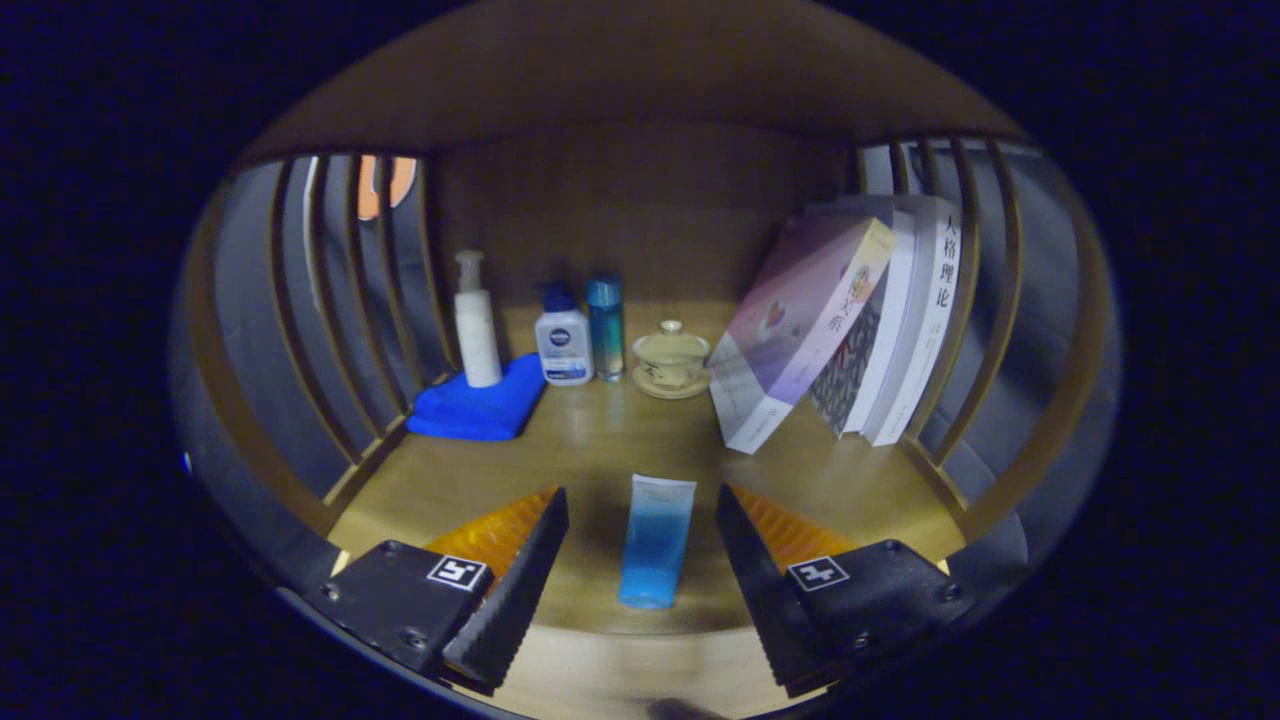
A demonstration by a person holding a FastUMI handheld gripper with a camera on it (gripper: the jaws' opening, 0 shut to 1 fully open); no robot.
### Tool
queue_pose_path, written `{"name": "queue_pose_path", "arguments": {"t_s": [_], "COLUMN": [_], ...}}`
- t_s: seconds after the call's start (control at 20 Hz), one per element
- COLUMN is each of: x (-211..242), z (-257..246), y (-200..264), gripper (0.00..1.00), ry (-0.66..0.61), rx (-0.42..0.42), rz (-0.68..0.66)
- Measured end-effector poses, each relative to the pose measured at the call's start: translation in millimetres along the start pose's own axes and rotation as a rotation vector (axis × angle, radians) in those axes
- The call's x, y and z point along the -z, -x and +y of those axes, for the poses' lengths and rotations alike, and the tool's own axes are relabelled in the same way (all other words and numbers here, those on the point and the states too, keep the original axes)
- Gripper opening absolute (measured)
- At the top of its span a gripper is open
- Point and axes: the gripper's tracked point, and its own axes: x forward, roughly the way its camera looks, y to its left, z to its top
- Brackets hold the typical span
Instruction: Pull open the drawer, take out the items inside it, and place them on the countertop above the cabinet.
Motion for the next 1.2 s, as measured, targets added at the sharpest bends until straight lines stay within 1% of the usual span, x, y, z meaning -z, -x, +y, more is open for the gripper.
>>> {"name": "queue_pose_path", "arguments": {"t_s": [0.1, 0.25, 0.35, 0.4, 0.45, 0.55, 0.65, 0.85, 1.1, 1.2], "x": [2.7, 5.1, 15.8, 22.8, 31.2, 50.8, 68.5, 98.0, 138.3, 151.5], "z": [2.8, 7.1, 8.2, 6.3, 5.9, 3.3, -8.5, -40.1, -71.5, -75.4], "y": [19.3, 56.9, 84.7, 95.8, 105.0, 128.4, 148.6, 183.3, 214.3, 220.4], "gripper": [0.95, 0.95, 0.95, 0.97, 1.0, 1.0, 1.0, 1.0, 1.0, 1.0], "ry": [0.04, 0.06, 0.087, 0.091, 0.095, 0.082, 0.055, -0.067, -0.164, -0.188], "rx": [-0.013, -0.033, -0.05, -0.052, -0.058, -0.073, -0.057, 0.001, 0.053, 0.06], "rz": [-0.054, -0.155, -0.219, -0.244, -0.256, -0.283, -0.33, -0.411, -0.454, -0.466]}}
